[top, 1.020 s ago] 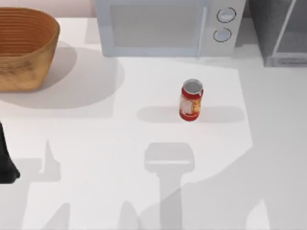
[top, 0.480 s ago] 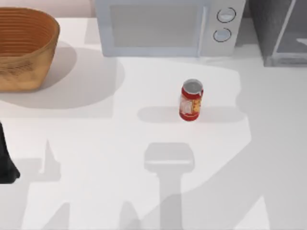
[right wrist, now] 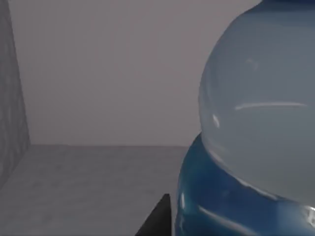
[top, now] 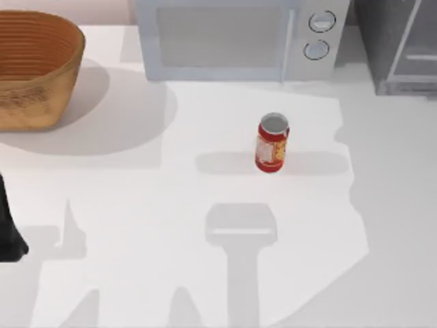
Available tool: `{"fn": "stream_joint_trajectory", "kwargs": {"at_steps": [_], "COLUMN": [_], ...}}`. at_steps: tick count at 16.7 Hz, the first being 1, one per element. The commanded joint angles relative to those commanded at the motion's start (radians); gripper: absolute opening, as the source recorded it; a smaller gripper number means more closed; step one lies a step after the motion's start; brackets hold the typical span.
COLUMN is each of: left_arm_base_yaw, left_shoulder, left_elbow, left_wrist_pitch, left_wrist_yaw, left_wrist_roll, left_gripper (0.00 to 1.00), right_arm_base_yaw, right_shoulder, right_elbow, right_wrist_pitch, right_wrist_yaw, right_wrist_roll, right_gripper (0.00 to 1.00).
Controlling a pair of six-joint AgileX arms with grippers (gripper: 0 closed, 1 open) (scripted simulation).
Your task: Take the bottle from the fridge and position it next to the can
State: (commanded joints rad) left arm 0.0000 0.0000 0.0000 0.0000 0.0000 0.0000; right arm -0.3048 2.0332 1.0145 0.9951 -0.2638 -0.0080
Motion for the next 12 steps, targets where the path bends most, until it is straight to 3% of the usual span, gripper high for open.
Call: {"fn": "stream_joint_trajectory", "kwargs": {"at_steps": [5,12], "left_arm_base_yaw": [0.0,0.0], "left_shoulder": [0.0,0.0], "left_elbow": [0.0,0.0], "left_wrist_pitch": [0.0,0.0], "left_wrist_yaw": [0.0,0.0], "left_wrist_roll": [0.0,0.0], "left_gripper": [1.0,1.0], "right_arm_base_yaw": [-0.035,-0.032], "right_shoulder": [-0.154,-0.169], "right_elbow": [-0.25,-0.275], "right_wrist_pitch": [0.102,0.118], "right_wrist_yaw": [-0.041,-0.044], "right_wrist_roll": [0.0,0.002], "right_gripper": [0.0,0.0]}}
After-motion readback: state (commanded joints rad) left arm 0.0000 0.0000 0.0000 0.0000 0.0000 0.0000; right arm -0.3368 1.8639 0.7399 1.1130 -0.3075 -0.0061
